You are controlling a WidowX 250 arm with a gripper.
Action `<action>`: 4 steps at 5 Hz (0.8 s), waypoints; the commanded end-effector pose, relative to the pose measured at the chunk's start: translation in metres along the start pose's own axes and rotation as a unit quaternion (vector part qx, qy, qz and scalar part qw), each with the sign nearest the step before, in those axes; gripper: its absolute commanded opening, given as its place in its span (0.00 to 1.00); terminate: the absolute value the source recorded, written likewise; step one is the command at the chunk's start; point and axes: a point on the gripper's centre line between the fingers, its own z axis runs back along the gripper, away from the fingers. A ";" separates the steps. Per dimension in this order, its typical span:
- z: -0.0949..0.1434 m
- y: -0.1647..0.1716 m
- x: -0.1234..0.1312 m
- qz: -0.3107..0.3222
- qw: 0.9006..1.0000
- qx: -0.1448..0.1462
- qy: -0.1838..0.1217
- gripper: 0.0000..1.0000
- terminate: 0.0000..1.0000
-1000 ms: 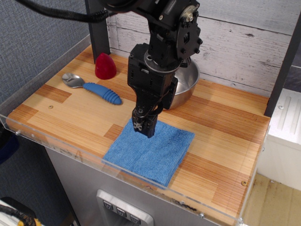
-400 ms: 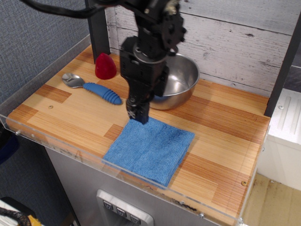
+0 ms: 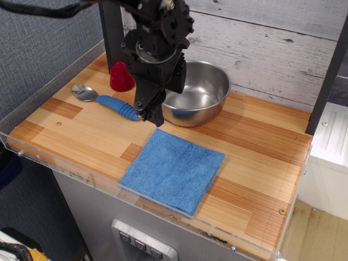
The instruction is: Move the pot and put on top of towel
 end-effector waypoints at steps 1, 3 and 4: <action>-0.017 -0.023 0.004 -0.003 1.000 -0.013 0.001 1.00 0.00; -0.040 -0.036 -0.003 -0.016 1.000 0.000 0.000 1.00 0.00; -0.051 -0.037 -0.004 -0.015 1.000 0.010 0.004 1.00 0.00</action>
